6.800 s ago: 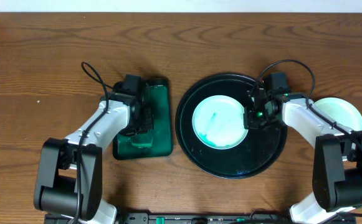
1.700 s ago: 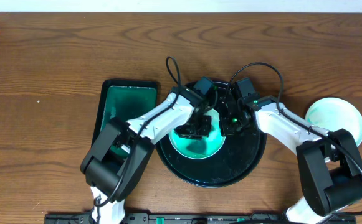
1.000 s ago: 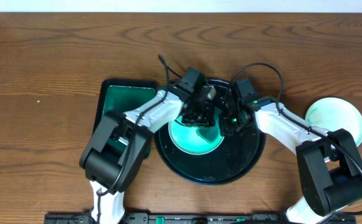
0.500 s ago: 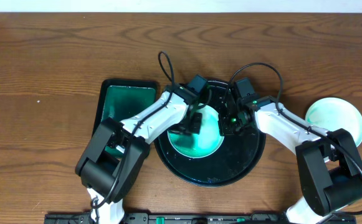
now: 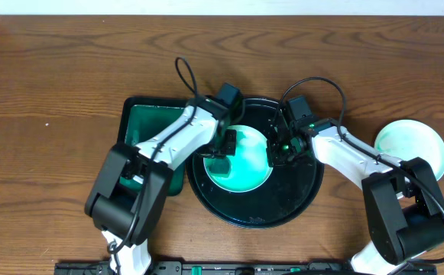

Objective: Clean dirty plates on tray and stack at the side
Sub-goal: 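Scrub the last white plate with the sponge in the left gripper, then return the sponge to the green tray and release with left gripper, then lift the last plate with right gripper and tilt it over the green tray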

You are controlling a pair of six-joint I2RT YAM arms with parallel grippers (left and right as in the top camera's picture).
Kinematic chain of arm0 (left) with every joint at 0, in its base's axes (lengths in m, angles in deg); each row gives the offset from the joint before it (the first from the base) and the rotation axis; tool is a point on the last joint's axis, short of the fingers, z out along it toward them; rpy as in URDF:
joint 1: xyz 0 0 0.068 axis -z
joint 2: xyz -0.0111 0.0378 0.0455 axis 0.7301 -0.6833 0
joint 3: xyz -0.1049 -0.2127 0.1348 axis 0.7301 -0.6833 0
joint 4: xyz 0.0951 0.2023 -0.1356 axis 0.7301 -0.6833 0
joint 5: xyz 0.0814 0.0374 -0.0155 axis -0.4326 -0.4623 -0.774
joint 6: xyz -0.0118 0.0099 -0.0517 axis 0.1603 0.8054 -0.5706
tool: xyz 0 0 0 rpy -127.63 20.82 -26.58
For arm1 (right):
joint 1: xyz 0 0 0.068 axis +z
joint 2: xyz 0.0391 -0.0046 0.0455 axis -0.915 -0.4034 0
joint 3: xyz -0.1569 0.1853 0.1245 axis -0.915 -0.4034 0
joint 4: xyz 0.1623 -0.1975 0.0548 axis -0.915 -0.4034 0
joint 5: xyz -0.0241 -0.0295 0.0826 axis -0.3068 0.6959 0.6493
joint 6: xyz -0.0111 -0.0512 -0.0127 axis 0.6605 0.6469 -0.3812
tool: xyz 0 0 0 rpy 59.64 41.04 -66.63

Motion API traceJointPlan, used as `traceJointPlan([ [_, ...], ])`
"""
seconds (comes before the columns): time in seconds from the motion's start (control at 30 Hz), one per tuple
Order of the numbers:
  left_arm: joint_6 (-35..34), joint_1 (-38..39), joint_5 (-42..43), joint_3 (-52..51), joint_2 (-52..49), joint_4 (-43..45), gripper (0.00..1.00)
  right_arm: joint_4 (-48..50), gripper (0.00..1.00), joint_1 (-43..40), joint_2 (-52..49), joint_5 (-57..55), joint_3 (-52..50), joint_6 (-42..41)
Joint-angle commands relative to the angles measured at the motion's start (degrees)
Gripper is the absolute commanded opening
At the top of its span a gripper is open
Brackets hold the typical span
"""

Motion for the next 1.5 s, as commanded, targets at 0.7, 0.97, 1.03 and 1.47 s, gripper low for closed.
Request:
traceJointPlan([
  [0.7, 6.56, -29.86, -6.95, -11.85, 17.31, 1.79, 0.07, 2.99, 0.03, -0.24, -1.73, -9.75, -1.46, 0.94],
  [0.97, 6.51, -30.01, -6.05, -10.71, 21.99, -0.85, 0.35, 3.82, 0.01, -0.24, -1.49, -9.55, -1.42, 1.25],
  [1.03, 6.51, -30.01, -6.05, -10.49, 26.49, -2.34, 0.48, 3.82, 0.01, -0.26, -0.42, -10.19, -1.22, 2.1],
  [1.47, 3.93, -29.99, -6.08, -10.49, 53.44, -9.68, 0.78, 2.34, 0.01, 4.09, 9.09, -14.1, 13.53, 11.41],
])
